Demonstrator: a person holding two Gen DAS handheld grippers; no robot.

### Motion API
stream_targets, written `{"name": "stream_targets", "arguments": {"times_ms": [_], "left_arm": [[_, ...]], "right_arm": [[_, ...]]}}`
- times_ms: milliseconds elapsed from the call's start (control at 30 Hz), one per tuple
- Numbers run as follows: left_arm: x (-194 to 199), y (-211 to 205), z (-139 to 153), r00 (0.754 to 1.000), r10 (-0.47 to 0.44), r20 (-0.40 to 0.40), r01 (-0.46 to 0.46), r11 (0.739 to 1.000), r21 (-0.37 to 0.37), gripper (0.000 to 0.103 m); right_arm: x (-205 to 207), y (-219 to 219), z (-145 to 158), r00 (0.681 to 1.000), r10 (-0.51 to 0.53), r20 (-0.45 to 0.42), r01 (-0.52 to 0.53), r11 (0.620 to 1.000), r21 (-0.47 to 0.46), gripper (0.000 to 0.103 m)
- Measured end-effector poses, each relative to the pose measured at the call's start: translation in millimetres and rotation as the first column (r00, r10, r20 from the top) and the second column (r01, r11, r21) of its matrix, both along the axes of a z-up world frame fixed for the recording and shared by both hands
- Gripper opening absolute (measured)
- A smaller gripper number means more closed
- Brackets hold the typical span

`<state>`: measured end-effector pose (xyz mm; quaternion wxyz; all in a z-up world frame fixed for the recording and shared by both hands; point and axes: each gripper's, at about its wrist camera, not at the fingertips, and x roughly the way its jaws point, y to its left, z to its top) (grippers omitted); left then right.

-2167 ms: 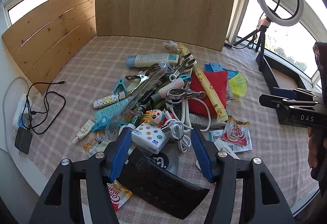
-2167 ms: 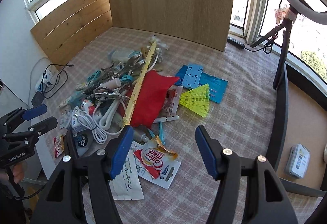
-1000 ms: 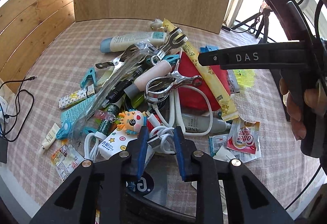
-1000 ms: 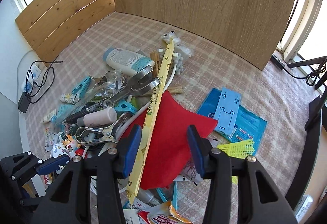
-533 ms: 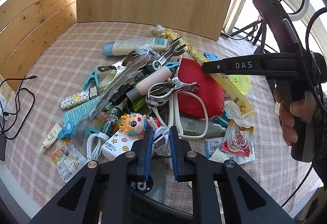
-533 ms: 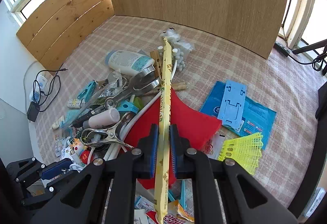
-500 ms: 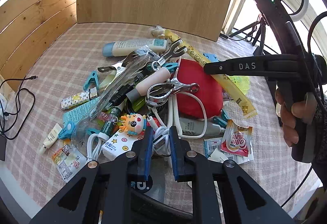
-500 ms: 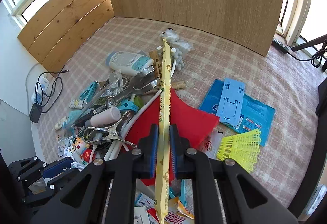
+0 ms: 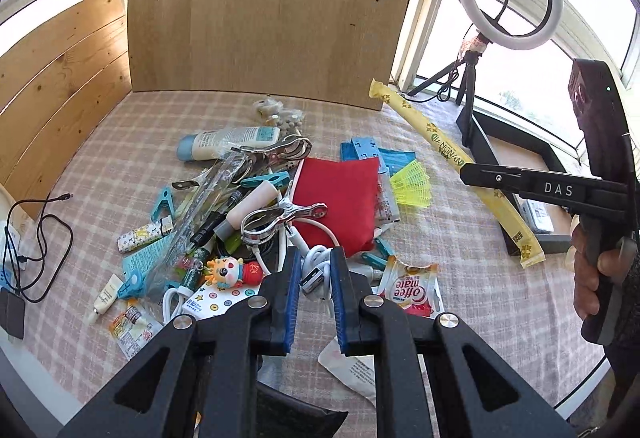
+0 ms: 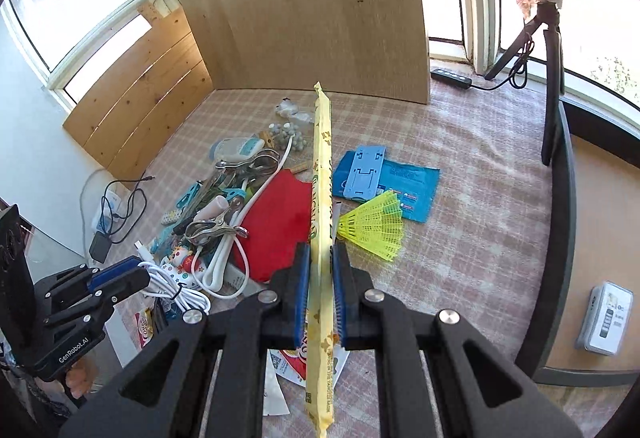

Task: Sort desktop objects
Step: 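Grasp the white cable with the left tool while the right tool grasps the yellow stick packet, then carry the cable and yellow packet into the black tray and release both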

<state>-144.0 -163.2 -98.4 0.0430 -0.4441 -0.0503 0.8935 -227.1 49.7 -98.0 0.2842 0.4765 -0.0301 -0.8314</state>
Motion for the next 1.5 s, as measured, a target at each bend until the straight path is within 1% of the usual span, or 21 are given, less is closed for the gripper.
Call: {"name": "stream_targets", "arguments": {"times_ms": [167,267,367,533,667,767,833,900,967,1033,1067,1100,1133,1167,1200,1233,1333,1500], "left_arm": [[-17.9,43.1,21.2,0.995,-0.09,-0.032,0.089,0.996,-0.019,0.014],[-31.7,77.1,33.5,0.987,-0.154,-0.054,0.153,0.988,-0.029,0.014],[-47.6,114.0,42.0,0.972,-0.223,-0.071,0.221,0.975,-0.028,0.014],[-79.6,185.4,48.7,0.939,-0.332,-0.088,0.33,0.943,-0.041,0.014],[-109.0,243.9,45.4,0.907,-0.412,-0.085,0.41,0.911,-0.04,0.014],[-131.1,284.8,39.5,0.89,-0.45,-0.075,0.447,0.893,-0.055,0.014],[-144.1,307.8,35.5,0.878,-0.472,-0.074,0.468,0.881,-0.068,0.014],[-152.9,325.2,30.7,0.872,-0.484,-0.068,0.479,0.874,-0.083,0.014],[-159.9,338.0,25.9,0.866,-0.496,-0.061,0.49,0.867,-0.095,0.014],[-164.9,342.3,22.0,0.866,-0.498,-0.042,0.494,0.866,-0.081,0.014],[-167.4,344.5,20.1,0.866,-0.499,-0.033,0.496,0.865,-0.075,0.018],[-169.9,346.7,18.2,0.865,-0.5,-0.023,0.498,0.865,-0.068,0.021],[-172.1,348.2,16.6,0.866,-0.5,-0.017,0.498,0.865,-0.061,0.033],[-172.4,346.2,16.7,0.87,-0.493,-0.026,0.491,0.87,-0.054,0.039],[-172.7,344.4,16.8,0.873,-0.486,-0.032,0.484,0.873,-0.048,0.039],[-173.0,343.1,16.7,0.874,-0.485,-0.032,0.483,0.874,-0.049,0.039],[-173.0,339.5,17.3,0.876,-0.482,-0.035,0.48,0.876,-0.052,0.038],[-169.0,334.9,20.8,0.875,-0.482,-0.045,0.479,0.876,-0.056,0.038]], "right_arm": [[5.6,60.9,13.7,0.993,-0.109,-0.053,0.11,0.994,0.013,0.011],[6.6,105.0,16.5,0.977,-0.198,-0.073,0.2,0.98,0.014,0.011],[7.5,157.3,16.2,0.952,-0.297,-0.076,0.298,0.954,0.003,0.011],[6.7,235.6,14.3,0.892,-0.444,-0.09,0.446,0.895,0.01,0.011],[1.6,279.4,8.5,0.855,-0.511,-0.095,0.515,0.856,0.032,0.011],[-8.3,303.4,2.9,0.833,-0.545,-0.094,0.551,0.834,0.044,0.011],[-16.4,310.8,0.3,0.826,-0.555,-0.097,0.561,0.827,0.048,0.011],[-24.0,314.7,-2.8,0.823,-0.56,-0.096,0.567,0.822,0.056,0.011],[-30.6,315.1,-6.0,0.824,-0.559,-0.092,0.565,0.822,0.065,0.011],[-35.8,314.7,-9.2,0.826,-0.556,-0.087,0.562,0.824,0.073,0.011],[-38.3,313.3,-10.7,0.827,-0.555,-0.085,0.561,0.824,0.081,0.012],[-40.2,312.8,-12.5,0.821,-0.564,-0.084,0.57,0.816,0.098,0.013],[-41.9,312.4,-14.3,0.815,-0.574,-0.082,0.58,0.807,0.115,0.021],[-43.0,313.4,-15.9,0.81,-0.582,-0.073,0.586,0.802,0.117,0.034],[-42.6,314.3,-16.7,0.809,-0.584,-0.069,0.588,0.802,0.105,0.037],[-42.4,314.7,-17.1,0.808,-0.585,-0.064,0.589,0.803,0.095,0.038],[-42.0,313.5,-17.3,0.806,-0.588,-0.066,0.591,0.8,0.104,0.038],[-40.9,307.8,-15.9,0.813,-0.579,-0.064,0.583,0.805,0.112,0.038]]}}
